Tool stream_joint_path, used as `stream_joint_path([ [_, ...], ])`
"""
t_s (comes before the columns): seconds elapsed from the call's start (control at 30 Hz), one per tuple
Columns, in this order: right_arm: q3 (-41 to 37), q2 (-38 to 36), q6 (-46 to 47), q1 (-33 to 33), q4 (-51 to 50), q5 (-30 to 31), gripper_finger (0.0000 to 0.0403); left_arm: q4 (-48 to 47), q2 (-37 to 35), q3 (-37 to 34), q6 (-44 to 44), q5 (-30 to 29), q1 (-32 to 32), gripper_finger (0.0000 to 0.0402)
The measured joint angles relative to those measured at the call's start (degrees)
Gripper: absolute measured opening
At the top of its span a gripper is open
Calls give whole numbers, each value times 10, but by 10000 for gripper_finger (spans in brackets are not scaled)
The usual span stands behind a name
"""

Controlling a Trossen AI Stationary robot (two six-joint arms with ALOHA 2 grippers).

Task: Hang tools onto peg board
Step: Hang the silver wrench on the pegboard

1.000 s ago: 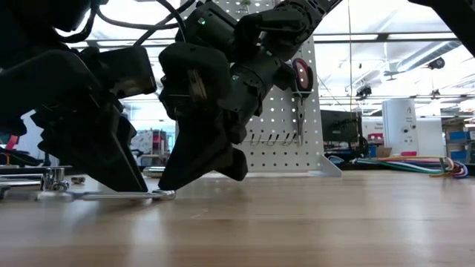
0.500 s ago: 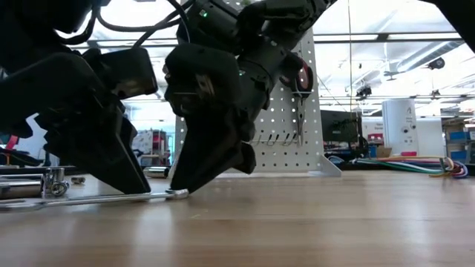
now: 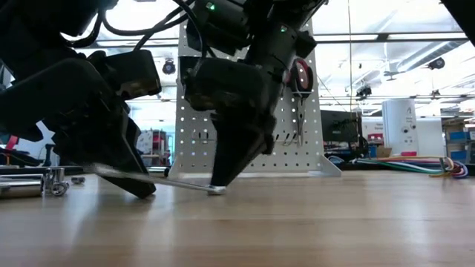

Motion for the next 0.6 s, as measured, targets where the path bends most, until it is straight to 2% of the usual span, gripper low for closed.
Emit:
stream_joint_path([
  [0.13,0,-2,-18,3,-4,8,2,0,0,0,2,-1,0,157],
  [0.2,0,-8,-22,12,-11,40,1,0,-2,0,5,-1,0,157],
  [0.4,-10,-51,-28,54,-77,219,1,-12,-27,-2,3,3,1,157],
  [0.6,-7,-104,-27,111,-141,403,1,-25,-87,-11,33,-56,2,157],
])
